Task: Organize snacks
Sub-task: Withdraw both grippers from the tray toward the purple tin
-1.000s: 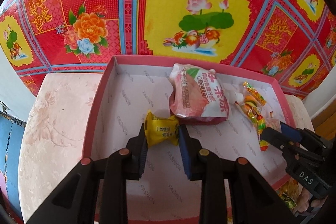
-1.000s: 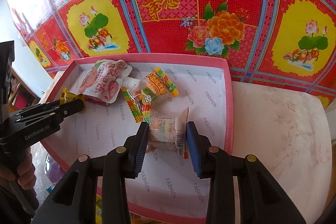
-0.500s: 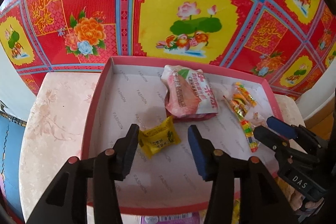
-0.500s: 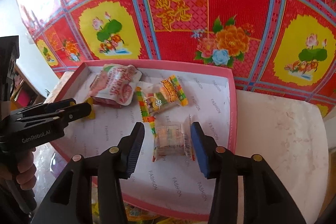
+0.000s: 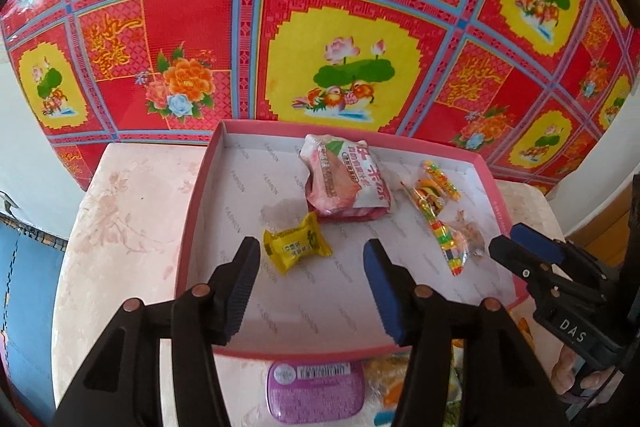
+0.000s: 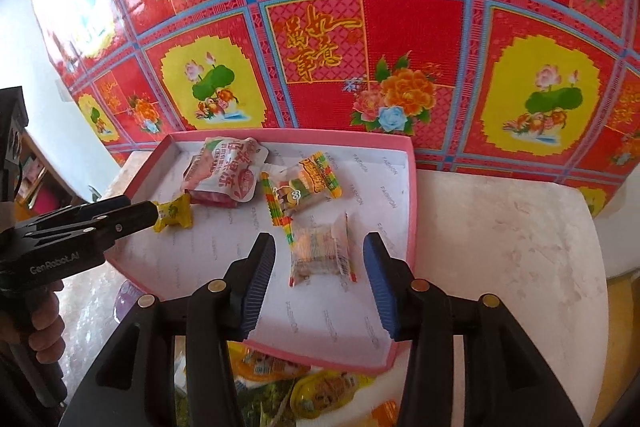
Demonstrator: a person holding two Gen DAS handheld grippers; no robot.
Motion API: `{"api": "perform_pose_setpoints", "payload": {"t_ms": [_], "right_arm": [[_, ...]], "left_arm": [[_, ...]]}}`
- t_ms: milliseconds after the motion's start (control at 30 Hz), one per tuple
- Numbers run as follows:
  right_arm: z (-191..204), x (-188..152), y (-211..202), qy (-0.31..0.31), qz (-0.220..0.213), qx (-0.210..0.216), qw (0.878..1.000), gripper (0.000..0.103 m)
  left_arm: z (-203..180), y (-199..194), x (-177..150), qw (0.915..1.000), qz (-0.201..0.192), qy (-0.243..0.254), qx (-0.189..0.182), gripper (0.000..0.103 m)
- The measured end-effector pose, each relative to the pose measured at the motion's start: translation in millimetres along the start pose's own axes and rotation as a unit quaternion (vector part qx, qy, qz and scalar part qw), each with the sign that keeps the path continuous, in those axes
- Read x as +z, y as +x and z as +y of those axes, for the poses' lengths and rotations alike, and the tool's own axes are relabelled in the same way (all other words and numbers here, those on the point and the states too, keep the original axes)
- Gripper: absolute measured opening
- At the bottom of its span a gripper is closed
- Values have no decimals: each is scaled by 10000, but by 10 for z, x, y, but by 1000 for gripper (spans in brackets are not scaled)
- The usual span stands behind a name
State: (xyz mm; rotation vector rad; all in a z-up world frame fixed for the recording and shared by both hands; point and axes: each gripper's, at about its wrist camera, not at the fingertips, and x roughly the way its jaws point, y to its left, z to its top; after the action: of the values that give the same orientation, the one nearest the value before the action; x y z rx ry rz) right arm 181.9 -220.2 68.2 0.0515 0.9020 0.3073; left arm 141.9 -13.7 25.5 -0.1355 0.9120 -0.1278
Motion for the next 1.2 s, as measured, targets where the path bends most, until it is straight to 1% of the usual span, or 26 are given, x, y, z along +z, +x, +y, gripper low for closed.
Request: {"api": "perform_pose_setpoints", "payload": {"t_ms": [233, 467, 900, 1200], "right_arm": [[-12, -107, -148, 61, -31, -33, 10000, 47], [-42, -217, -288, 159, -21, -66, 9999, 47], [-97, -483, -474, 287, 130, -176, 9993, 47], [-162, -640, -562, 502, 246, -253, 9981, 47]], "left_arm": [[31, -156, -148, 9999, -48, -98, -1, 57], [38, -185, -332, 9998, -15, -191, 28, 57], [34, -171, -645, 9996, 186, -214, 1, 57], [-5, -118, -739, 9991, 379, -155, -78, 57]]}}
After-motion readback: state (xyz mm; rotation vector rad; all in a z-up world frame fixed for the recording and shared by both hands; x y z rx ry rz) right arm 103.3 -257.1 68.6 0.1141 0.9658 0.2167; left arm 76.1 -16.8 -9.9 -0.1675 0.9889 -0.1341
